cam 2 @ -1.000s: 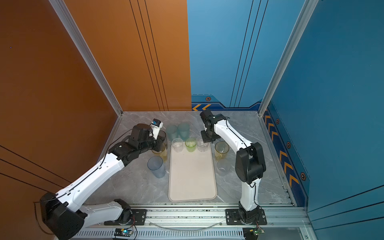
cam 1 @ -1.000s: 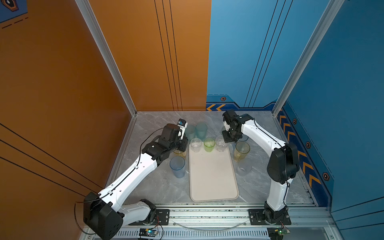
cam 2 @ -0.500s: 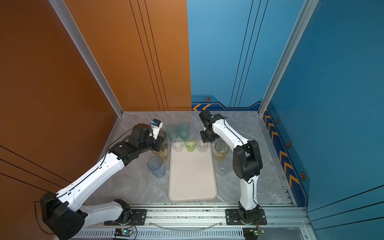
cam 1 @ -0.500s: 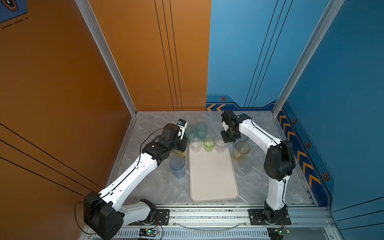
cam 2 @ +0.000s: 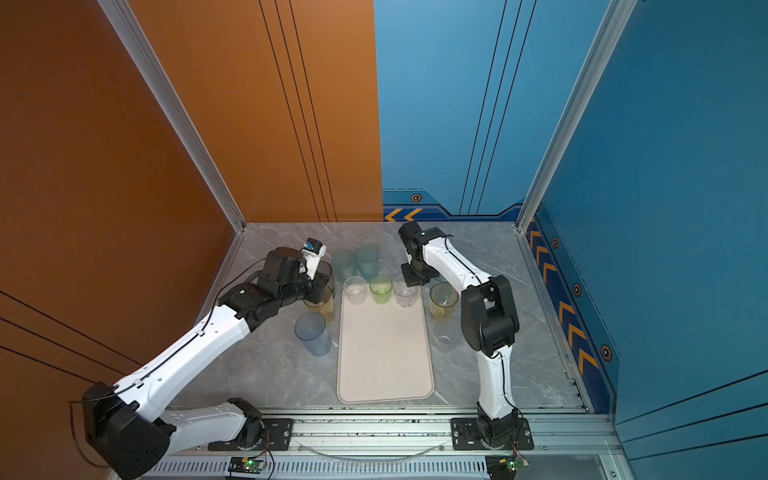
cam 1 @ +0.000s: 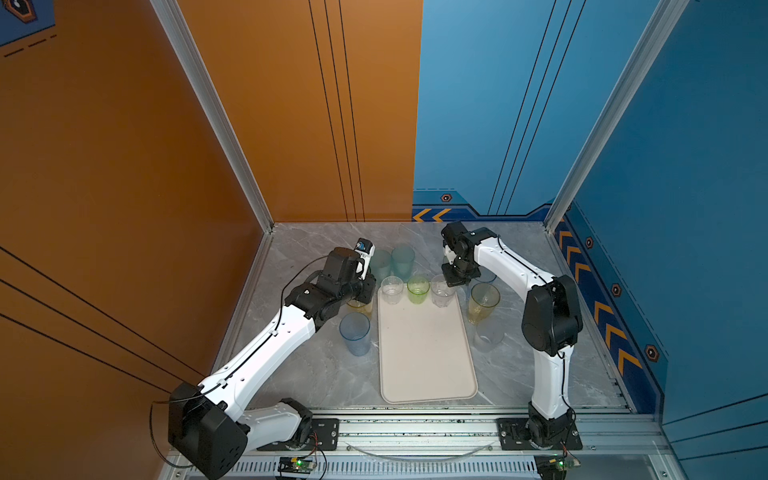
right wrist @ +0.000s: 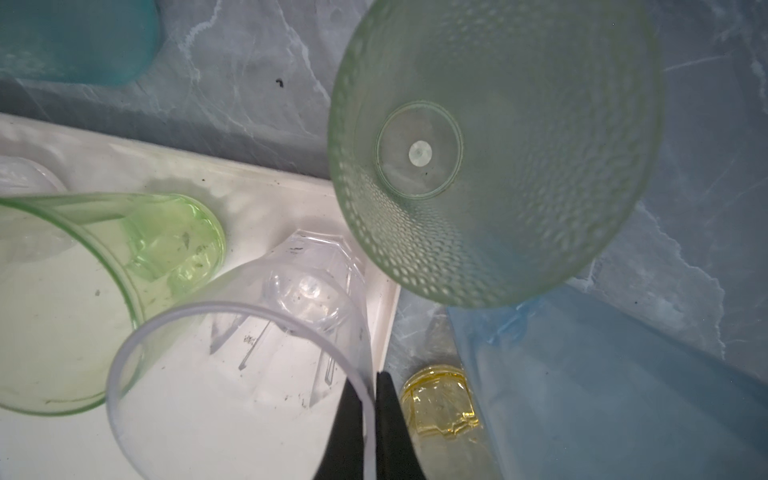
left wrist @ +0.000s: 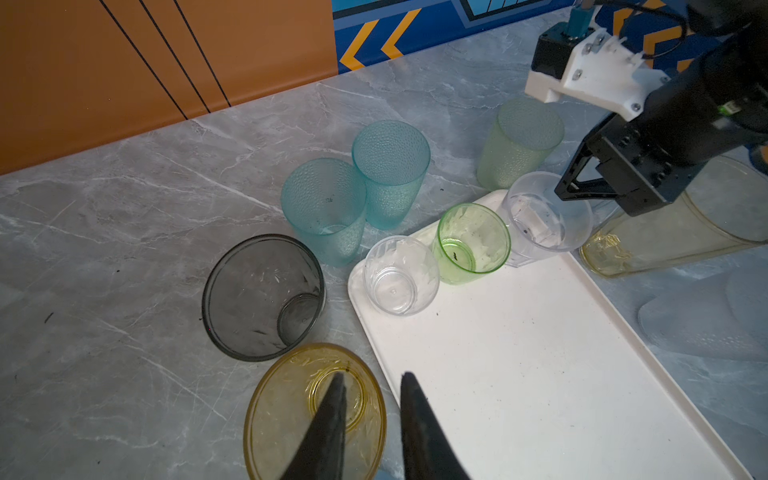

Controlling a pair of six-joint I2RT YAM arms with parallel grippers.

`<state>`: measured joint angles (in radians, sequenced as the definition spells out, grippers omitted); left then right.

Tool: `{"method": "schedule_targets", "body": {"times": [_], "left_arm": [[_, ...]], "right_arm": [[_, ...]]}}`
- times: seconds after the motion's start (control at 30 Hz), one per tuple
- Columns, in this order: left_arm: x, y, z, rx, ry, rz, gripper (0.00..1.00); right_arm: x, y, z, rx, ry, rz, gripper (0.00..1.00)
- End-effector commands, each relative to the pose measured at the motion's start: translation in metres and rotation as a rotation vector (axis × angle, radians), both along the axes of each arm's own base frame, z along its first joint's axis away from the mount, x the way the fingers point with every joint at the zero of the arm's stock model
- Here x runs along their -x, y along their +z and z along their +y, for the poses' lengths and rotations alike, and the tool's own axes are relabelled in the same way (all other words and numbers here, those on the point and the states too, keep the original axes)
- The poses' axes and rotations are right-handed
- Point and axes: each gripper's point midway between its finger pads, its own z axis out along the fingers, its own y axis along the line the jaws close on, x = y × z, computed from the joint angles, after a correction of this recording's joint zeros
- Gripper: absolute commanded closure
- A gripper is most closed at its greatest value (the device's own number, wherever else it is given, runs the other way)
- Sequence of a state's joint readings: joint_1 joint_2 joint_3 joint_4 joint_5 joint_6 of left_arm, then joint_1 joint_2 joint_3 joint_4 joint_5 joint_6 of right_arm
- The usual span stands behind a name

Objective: Place the glasses into the tray
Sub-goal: 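Set the tall clear cup down on the tray and open the right gripper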

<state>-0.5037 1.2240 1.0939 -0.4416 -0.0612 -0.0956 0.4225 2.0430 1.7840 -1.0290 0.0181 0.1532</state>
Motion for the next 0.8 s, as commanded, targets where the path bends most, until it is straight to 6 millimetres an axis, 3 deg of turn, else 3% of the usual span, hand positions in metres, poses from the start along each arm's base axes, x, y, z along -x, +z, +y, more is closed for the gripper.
{"method": "schedule_targets", "body": {"times": [0.0,0.13,0.77], "left_arm": [[-0.0002,-0.0015,0.0029,-0.002,0.002,0.018,0.75],[0.0002,-0.0023,0.0039,-0.005,0.003,0.020,0.75],[0.0022,-0.0002,0.0070,-0.008,0.007,0.018,0.75]], "right_arm": [[-0.0037,0.0115,0.0018,-0.024,0.009,-0.007,1.00],[-0.0051,0.0084,0.0011,-0.024,0.006,-0.001,1.00],[-0.0095,0.0063,-0.0025,-0.029,-0.008,0.003,0.78]]}}
